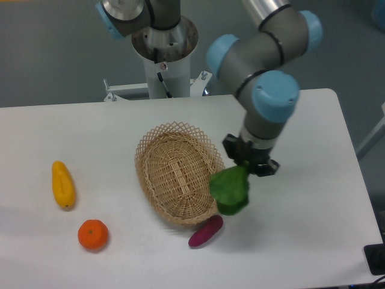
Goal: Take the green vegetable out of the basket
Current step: 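Lift the bok choy out of the basket and carry it beside the basket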
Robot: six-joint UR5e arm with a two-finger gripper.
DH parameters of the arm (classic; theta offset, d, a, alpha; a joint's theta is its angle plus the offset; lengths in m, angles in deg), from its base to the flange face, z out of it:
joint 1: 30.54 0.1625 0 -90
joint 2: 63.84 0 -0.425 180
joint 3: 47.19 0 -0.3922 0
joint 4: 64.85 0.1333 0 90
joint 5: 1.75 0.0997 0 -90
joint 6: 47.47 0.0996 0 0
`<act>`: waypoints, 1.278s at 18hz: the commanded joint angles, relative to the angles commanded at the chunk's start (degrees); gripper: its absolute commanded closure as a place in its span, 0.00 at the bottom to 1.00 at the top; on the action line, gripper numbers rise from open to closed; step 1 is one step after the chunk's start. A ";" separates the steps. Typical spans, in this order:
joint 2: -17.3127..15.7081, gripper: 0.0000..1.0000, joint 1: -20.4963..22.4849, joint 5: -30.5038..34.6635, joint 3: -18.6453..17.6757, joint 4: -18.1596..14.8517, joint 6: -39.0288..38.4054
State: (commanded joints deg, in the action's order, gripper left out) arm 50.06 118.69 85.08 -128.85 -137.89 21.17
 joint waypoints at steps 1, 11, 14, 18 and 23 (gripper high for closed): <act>0.61 0.96 0.44 0.09 0.53 0.18 0.00; 5.89 0.96 2.73 1.32 6.85 -0.26 6.24; 5.98 0.96 2.82 1.23 7.04 -0.35 6.24; 5.98 0.95 2.82 1.32 7.04 -0.35 6.33; 6.07 0.95 2.90 1.32 7.04 -0.35 6.33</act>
State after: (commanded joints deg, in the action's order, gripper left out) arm 56.13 121.60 86.40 -121.81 -138.24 27.50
